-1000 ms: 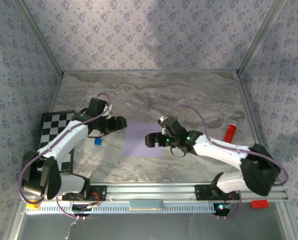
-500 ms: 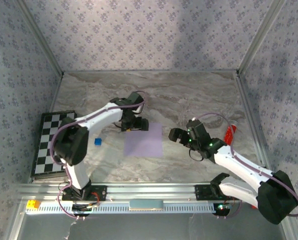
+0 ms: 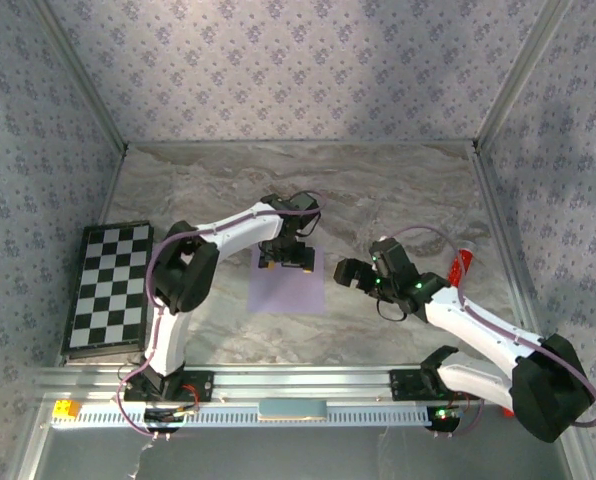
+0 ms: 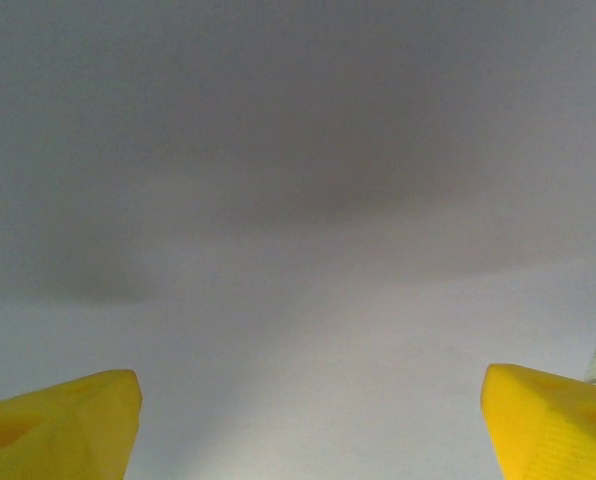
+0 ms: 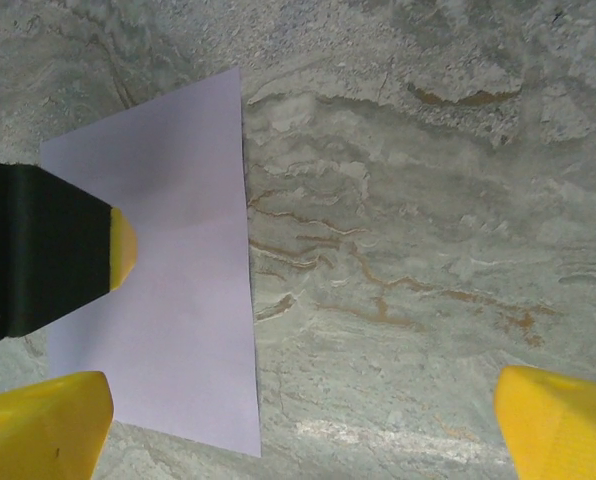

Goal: Fold a paper plane with a square sheet of paper (pick it up from the middle)
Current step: Fold the paper at the center of the table.

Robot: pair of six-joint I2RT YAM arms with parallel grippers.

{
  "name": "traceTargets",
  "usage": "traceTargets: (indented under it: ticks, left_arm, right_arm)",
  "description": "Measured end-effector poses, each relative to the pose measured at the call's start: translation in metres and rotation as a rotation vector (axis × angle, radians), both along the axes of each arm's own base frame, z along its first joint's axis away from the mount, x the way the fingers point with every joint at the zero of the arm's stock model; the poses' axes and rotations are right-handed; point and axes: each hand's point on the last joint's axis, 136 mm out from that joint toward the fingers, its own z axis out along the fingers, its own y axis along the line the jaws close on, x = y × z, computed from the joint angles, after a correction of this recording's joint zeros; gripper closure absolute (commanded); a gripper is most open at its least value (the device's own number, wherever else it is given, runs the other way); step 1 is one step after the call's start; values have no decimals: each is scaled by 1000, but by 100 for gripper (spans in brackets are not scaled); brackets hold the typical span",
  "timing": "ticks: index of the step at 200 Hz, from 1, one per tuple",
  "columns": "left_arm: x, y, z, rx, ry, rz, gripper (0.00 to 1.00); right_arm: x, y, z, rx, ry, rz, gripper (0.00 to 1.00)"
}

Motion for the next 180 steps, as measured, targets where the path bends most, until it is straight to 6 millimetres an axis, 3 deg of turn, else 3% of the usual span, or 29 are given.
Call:
traceTargets:
  ticks: [180]
  left_arm:
    - [-8, 0, -28, 47, 49, 38, 9]
  right_arm:
    - [-7, 8, -10, -9, 38, 21, 0]
